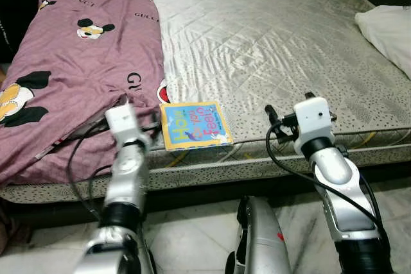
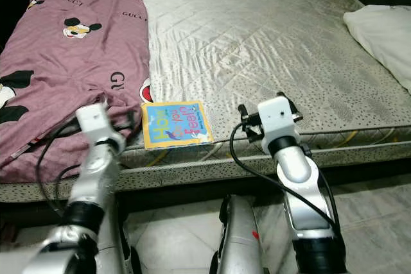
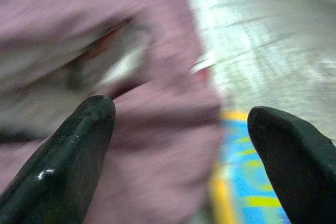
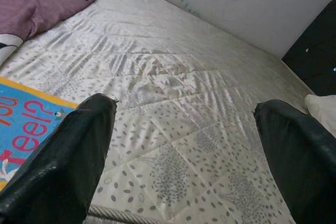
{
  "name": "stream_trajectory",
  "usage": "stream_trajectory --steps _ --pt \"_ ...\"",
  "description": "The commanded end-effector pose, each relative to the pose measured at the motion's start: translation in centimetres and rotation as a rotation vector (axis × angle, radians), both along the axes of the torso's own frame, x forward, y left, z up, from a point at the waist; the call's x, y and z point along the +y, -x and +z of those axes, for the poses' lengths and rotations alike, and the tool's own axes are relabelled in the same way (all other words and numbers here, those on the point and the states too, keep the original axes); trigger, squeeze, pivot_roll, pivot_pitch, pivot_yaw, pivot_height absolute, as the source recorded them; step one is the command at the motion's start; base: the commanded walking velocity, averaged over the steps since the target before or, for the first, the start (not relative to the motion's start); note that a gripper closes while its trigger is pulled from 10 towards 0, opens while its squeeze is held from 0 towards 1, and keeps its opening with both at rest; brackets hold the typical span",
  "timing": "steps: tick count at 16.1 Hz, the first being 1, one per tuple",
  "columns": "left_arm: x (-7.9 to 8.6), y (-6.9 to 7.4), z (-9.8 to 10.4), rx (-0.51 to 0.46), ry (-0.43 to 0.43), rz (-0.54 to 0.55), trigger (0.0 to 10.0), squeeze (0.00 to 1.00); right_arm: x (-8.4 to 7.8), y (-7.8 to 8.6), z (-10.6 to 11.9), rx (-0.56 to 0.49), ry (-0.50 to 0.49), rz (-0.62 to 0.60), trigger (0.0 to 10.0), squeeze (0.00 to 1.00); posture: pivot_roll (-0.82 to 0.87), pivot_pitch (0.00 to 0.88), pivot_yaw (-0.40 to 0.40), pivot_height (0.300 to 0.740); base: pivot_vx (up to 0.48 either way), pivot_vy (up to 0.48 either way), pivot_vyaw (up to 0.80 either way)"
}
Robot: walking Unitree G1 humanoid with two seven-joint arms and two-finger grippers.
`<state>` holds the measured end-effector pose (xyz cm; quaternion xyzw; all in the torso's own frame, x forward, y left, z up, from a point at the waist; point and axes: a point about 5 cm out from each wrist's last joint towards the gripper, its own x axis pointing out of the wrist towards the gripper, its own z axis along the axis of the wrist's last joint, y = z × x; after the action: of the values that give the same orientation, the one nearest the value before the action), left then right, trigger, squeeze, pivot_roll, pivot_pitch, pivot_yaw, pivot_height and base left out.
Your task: Clean up the room
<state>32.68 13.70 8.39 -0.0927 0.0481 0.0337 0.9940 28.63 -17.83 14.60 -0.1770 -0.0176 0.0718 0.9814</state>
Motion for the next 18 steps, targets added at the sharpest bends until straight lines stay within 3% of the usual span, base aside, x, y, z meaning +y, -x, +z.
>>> stream_trajectory --steps 1,5,8,10,12,15,18 --pt "-1.3 -0.1 0.9 -0.043 -0.027 -0.066 10.0 0.0 -0.5 -0.1 0.2 -0.008 -0.001 -0.02 10.0 0.0 -0.24 0.0 -0.071 0.535 0.0 0.0 0.0" --pt "-4.4 0.5 0.0 0.048 -0.039 -0.23 10.0 0.0 -0.3 -0.3 0.2 -0.016 -0.005 -0.017 10.0 0.0 -0.24 0.0 -0.066 0.535 0.0 0.0 0.0" --pt "-6.7 2.2 -1.4 0.125 0.003 -0.339 10.0 0.0 -0.4 -0.4 0.2 -0.018 -0.006 -0.02 10.0 0.0 -0.24 0.0 -0.066 0.535 0.0 0.0 0.0" --pt "-8.0 3.0 -1.3 0.117 0.017 -0.378 10.0 0.0 -0.3 -0.4 0.1 -0.016 -0.007 -0.018 10.0 0.0 -0.24 0.0 -0.07 0.535 0.0 0.0 0.0" --pt "-9.0 3.6 -1.1 0.117 -0.002 -0.436 10.0 0.0 -0.2 -0.5 0.0 -0.013 -0.008 -0.015 10.0 0.0 -0.22 0.0 -0.074 0.535 0.0 0.0 0.0" --pt "-9.6 4.8 -3.1 0.275 -0.035 -0.547 10.0 0.0 0.1 -0.9 0.2 -0.018 -0.013 -0.007 10.0 0.0 -0.22 0.0 -0.078 0.535 0.0 0.0 0.0" --pt "-10.2 4.8 -3.8 0.33 -0.069 -0.619 10.0 0.0 0.2 -1.1 0.2 -0.021 -0.014 -0.005 10.0 0.0 -0.22 0.0 -0.076 0.535 0.0 0.0 0.0"
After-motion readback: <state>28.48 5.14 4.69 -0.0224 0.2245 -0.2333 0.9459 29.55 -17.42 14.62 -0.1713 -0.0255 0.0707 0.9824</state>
